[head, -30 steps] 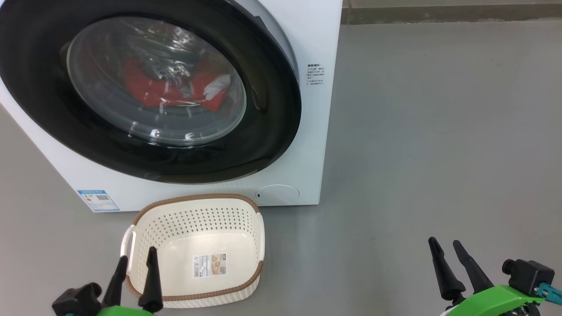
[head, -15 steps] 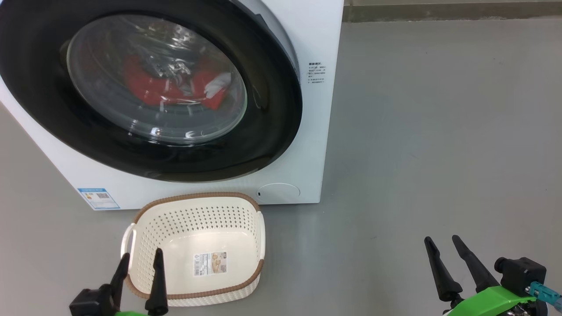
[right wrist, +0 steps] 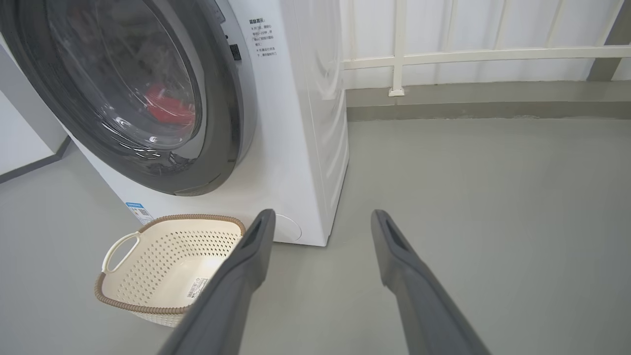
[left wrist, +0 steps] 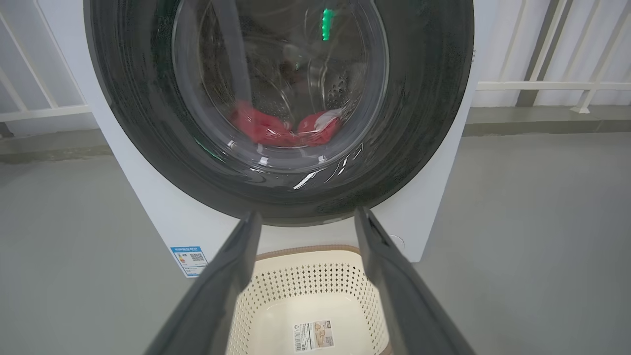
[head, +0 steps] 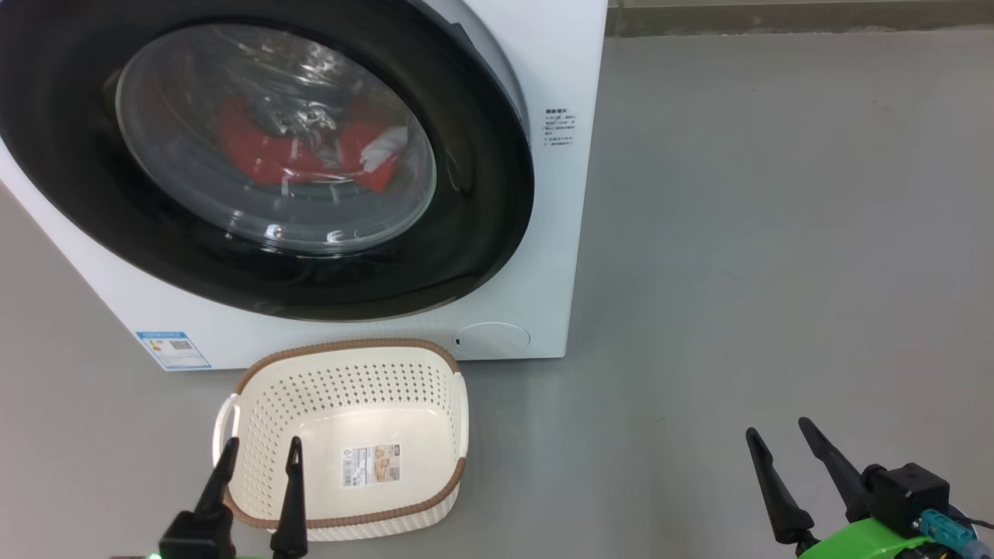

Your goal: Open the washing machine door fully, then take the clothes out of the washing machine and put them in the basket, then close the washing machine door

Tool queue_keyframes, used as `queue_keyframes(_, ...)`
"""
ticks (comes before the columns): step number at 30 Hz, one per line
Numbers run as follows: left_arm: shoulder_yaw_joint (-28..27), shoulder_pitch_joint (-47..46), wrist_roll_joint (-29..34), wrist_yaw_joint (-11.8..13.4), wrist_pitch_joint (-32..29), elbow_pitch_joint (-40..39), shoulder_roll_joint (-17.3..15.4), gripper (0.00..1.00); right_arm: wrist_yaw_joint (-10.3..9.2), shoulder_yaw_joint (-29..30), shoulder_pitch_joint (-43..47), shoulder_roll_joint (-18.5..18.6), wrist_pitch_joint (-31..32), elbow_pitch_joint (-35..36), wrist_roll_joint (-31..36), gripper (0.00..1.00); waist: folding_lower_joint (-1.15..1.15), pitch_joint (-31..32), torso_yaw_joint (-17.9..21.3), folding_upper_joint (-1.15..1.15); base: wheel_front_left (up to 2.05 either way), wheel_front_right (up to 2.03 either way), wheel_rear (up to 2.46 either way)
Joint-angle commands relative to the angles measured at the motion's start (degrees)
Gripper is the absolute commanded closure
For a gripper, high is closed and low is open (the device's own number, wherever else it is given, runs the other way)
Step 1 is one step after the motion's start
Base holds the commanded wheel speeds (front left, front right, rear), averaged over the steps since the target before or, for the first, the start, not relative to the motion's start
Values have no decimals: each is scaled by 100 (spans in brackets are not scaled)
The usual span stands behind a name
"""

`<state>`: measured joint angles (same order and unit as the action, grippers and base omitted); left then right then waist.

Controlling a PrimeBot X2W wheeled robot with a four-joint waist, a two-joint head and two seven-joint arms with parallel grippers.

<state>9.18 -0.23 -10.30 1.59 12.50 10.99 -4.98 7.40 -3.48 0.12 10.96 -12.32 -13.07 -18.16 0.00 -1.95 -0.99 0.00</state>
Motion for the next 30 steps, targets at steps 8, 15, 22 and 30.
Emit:
queue_keyframes(8,-130,-43,695,73,209,-163,-117,0,9,-160,50,134,-227,241,626,0,0,-23,12,0,0,0,0)
queue_keyframes(15,-140,-41,878,58,250,-127,-110,0,9,-108,71,97,-268,261,781,0,0,-38,11,0,0,0,0)
queue_keyframes(22,-156,-56,899,28,250,-77,-102,0,9,-121,57,67,-268,272,758,0,0,-68,-3,0,0,0,0)
queue_keyframes(30,-121,-106,898,7,250,-111,-48,0,9,-209,-388,-221,-268,525,-134,100,0,-164,6,0,0,0,0)
